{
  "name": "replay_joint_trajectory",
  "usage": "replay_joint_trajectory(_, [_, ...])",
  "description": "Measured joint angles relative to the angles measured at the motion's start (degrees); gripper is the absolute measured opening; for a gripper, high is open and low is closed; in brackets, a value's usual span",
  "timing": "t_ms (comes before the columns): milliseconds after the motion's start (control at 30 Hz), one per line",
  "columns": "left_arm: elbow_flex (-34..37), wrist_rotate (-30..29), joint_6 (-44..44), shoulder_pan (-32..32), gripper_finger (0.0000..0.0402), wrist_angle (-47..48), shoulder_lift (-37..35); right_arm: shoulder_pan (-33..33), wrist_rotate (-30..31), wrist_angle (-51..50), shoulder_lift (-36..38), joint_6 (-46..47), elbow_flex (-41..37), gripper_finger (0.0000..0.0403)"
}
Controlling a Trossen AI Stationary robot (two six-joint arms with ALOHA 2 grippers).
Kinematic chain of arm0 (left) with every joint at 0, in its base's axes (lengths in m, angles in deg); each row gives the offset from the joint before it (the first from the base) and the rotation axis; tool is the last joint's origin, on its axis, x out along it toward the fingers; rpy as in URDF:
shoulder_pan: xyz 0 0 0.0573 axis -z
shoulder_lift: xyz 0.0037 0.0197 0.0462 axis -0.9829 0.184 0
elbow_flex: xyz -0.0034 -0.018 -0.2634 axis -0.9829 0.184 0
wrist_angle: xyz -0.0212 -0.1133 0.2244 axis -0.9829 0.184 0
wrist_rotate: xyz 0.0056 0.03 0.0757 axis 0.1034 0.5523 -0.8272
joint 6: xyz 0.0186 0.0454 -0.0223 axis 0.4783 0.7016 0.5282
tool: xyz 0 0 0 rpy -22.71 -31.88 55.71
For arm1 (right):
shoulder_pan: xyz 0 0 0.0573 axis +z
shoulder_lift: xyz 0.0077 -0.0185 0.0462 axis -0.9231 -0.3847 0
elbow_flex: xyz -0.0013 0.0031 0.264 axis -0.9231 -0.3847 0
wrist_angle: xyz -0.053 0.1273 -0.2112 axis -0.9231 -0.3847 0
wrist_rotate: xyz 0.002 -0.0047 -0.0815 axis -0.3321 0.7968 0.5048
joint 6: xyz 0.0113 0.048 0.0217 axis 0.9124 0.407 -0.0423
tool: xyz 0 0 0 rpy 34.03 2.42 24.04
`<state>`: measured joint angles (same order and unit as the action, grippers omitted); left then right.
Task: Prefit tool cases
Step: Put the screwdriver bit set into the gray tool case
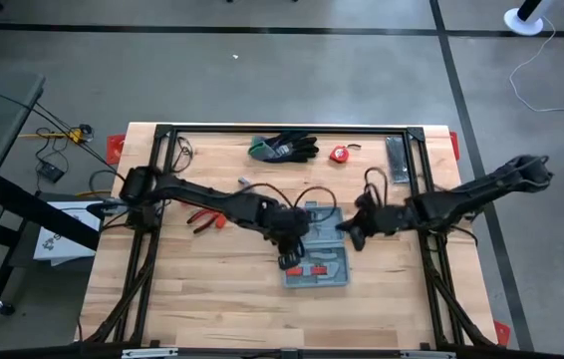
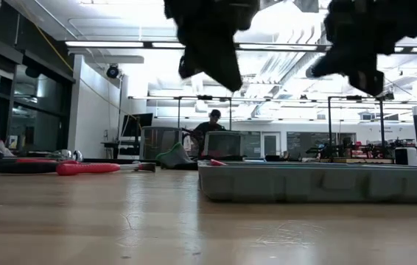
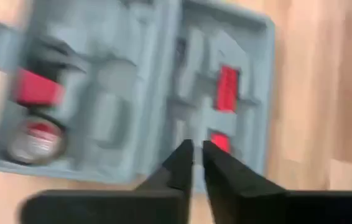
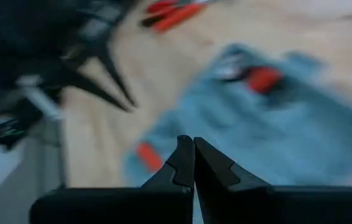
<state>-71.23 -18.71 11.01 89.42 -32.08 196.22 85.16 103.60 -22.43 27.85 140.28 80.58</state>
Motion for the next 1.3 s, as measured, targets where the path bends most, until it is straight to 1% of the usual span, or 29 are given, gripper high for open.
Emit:
replay_joint_trajectory(33, [1.8, 1.6, -1.0, 0.4, 0.001, -2.2, -0.3, 1.0, -0.4, 3.3, -2.4, 0.0, 0.0, 0.0])
replay_joint_trajectory(167, [7.1, 7.1, -4.0, 2.2, 0.0005, -10.3, -0.6, 4.1, -0.5, 11.7, -12.6, 2.6, 0.6, 0.0])
replay_joint_trajectory(267, [9.3, 6.3, -3.7, 3.8, 0.0002, -12.0, -0.3, 5.9, -0.5, 14.3, -19.2, 4.5, 2.6, 0.0])
replay_joint_trajectory(400, [11.1, 5.1, -2.3, 5.3, 0.0001, -12.3, -0.3, 7.8, -0.5, 14.3, -26.5, 7.5, 7.3, 0.0])
replay_joint_trajectory(500, [13.0, 2.9, -0.4, 6.5, 0.0, -13.9, -0.3, 8.8, -0.4, 14.4, -31.8, 7.5, 11.5, 0.0])
replay_joint_trajectory(667, [15.1, 2.1, -0.1, 7.5, 0.0, -15.7, -0.3, 9.0, -0.4, 14.2, -39.4, 7.5, 17.7, 0.0])
replay_joint_trajectory(800, [15.4, -1.1, 2.1, 7.8, 0.0, -16.4, -0.3, 8.6, -0.5, 12.7, -42.3, 5.6, 22.0, 0.0])
replay_joint_trajectory(900, [15.4, -0.8, 2.4, 7.5, 0.0, -17.9, -0.3, 7.8, -0.5, 8.4, -42.9, 4.2, 24.0, 0.0])
replay_joint_trajectory(1033, [15.4, 0.0, 3.7, 7.2, 0.0, -20.2, 0.4, 7.0, -0.7, 5.4, -42.9, 4.3, 23.4, 0.0])
replay_joint_trajectory(1167, [15.4, 0.6, 3.9, 7.2, 0.0, -20.4, 0.6, 7.0, -2.9, 6.0, -42.9, 4.5, 22.5, 0.0])
replay_joint_trajectory(1300, [15.4, 0.9, 3.9, 7.3, 0.0, -20.5, 0.6, 7.0, -3.1, 6.5, -42.9, 4.2, 22.5, 0.0])
